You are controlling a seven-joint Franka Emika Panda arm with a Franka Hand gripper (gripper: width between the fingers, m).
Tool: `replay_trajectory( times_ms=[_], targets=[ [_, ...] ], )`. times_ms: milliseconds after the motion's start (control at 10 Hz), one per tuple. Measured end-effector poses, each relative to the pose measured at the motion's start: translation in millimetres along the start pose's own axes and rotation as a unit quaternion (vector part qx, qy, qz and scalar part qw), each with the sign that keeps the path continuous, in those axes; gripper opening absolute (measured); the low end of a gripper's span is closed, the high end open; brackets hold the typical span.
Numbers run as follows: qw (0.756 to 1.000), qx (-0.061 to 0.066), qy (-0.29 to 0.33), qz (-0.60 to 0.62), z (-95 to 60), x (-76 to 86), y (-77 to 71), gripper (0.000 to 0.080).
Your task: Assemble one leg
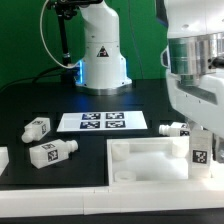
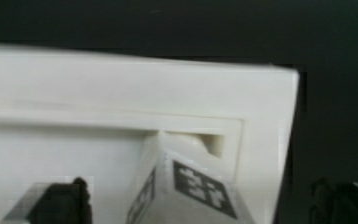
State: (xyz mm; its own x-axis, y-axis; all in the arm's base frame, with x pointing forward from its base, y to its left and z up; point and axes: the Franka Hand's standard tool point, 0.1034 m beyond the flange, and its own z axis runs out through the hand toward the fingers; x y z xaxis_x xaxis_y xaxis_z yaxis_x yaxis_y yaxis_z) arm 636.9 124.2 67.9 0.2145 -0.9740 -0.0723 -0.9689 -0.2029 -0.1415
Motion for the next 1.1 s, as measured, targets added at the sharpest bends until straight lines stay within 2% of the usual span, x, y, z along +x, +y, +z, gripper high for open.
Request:
replay_trajectory(
  times_ms=[300,400,600,700,900,1000,1100],
  targets=[
    [0.997,-0.001,0.001,-0.082,1.0,3.1,0.5,0.0649],
    [0.984,-0.006,0.006,-0.18,0.8,7.8,1.4,0.0649],
    [0.923,-0.018,0.01,-0.385,0.8,23.9,0.6,0.0649],
    [0.935,-0.018,0.01,-0.353,1.1,23.7,0.6,0.0649],
    [0.938,-0.018,0.011,-0.346,1.4,24.4,0.8,0.0385],
    [0.95,-0.018,0.011,-0.311,1.5,24.2,0.9,0.0284],
    [0.961,-0.017,0.012,-0.274,1.6,24.2,0.9,0.0284]
  ],
)
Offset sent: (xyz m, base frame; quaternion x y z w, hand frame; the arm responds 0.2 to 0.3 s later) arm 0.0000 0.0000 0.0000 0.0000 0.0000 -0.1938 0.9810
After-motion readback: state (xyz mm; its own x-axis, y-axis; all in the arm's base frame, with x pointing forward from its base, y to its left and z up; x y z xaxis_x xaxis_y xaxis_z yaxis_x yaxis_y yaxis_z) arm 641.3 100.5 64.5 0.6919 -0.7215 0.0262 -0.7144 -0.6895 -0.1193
